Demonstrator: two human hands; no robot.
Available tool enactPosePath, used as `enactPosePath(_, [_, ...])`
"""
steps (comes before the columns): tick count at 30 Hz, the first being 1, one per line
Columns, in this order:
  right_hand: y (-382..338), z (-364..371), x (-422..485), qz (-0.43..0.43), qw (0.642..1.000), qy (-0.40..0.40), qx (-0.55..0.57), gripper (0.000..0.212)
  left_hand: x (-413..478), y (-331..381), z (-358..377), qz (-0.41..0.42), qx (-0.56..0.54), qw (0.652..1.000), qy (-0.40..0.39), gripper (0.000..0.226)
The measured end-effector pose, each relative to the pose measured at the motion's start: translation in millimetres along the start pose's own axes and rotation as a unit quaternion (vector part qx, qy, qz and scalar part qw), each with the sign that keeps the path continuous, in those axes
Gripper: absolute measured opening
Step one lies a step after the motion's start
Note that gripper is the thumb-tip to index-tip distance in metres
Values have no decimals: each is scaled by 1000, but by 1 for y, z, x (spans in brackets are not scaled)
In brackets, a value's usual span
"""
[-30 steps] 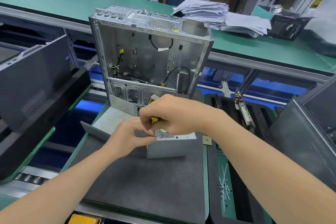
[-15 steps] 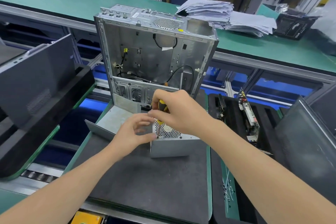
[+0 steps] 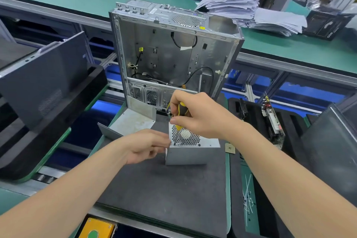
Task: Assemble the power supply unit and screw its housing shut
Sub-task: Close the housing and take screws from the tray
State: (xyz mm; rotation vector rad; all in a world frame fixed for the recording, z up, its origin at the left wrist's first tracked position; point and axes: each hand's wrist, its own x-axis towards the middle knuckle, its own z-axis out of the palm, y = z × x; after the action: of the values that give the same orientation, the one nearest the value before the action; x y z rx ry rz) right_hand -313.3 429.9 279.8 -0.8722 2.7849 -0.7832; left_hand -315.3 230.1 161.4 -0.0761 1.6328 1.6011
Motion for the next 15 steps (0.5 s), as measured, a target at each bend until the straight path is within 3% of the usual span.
enactPosePath(5, [2,-9,-1,-10,998,-54,17,21,3,6,9,-3,19,997,72,13])
enactPosePath(8, [0,-13,-2,-24,995,-96,30,23,5,14,12,-19,30,996,77,4])
enactPosePath(15, [1,-13,1,-35,993,-106,26,28,13,21,16,-45,30,992,114,14])
